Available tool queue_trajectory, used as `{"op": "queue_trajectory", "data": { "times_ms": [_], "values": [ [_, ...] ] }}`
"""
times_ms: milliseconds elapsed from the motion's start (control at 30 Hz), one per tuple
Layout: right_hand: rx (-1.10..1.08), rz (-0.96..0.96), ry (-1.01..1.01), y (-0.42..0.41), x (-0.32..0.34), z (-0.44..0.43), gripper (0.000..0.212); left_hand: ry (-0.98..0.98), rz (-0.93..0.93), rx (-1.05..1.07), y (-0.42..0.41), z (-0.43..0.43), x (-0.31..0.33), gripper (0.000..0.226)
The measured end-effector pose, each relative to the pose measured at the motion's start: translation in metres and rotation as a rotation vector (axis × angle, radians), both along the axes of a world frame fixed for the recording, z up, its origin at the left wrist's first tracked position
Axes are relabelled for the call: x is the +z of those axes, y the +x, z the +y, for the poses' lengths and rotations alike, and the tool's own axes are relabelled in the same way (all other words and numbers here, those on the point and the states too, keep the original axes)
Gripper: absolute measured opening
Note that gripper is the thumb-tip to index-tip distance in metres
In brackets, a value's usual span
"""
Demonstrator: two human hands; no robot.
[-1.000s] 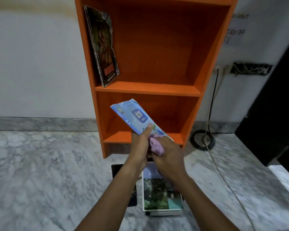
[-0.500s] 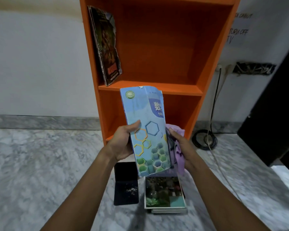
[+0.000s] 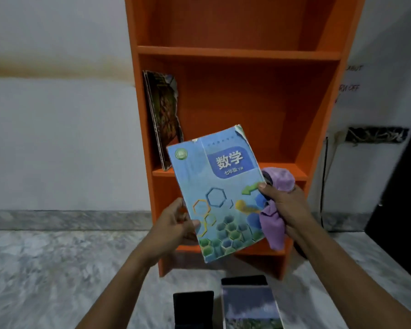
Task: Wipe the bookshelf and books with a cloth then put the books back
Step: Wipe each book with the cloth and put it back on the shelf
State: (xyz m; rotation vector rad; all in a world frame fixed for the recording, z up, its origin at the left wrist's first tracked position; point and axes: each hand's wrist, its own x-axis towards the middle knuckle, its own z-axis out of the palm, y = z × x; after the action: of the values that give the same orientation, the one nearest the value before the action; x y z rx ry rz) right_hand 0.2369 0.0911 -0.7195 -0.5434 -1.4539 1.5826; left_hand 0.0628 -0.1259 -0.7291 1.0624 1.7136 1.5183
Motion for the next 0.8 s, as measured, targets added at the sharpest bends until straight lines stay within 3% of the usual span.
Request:
{"op": "queue_trajectory", "data": {
  "times_ms": [200,267,400,600,800],
  "values": [
    [-0.244,-0.137,0.361,-0.072,0.064,0.044,0.016,0.113,0.340,0.255,-0.050,0.046,0.071,0.020],
    [-0.343,-0.251,0.432,-0.103,0.077,0.050,0.021,0.097,0.459,0.362,-0.067,0.061,0.087,0.018],
    [-0.317,-0.317,0.456,-0.162,0.087,0.045,0.038,0.085,0.638,0.601,-0.094,0.091,0.116,0.017],
    [-0.187,-0.321,0.464,-0.220,0.063,0.021,0.038,0.046,0.692,0.751,-0.120,0.109,0.102,0.020],
    [-0.135,-0.327,0.441,-0.223,0.045,0.015,0.038,0.024,0.749,0.849,-0.135,0.107,0.081,0.024]
  ]
}}
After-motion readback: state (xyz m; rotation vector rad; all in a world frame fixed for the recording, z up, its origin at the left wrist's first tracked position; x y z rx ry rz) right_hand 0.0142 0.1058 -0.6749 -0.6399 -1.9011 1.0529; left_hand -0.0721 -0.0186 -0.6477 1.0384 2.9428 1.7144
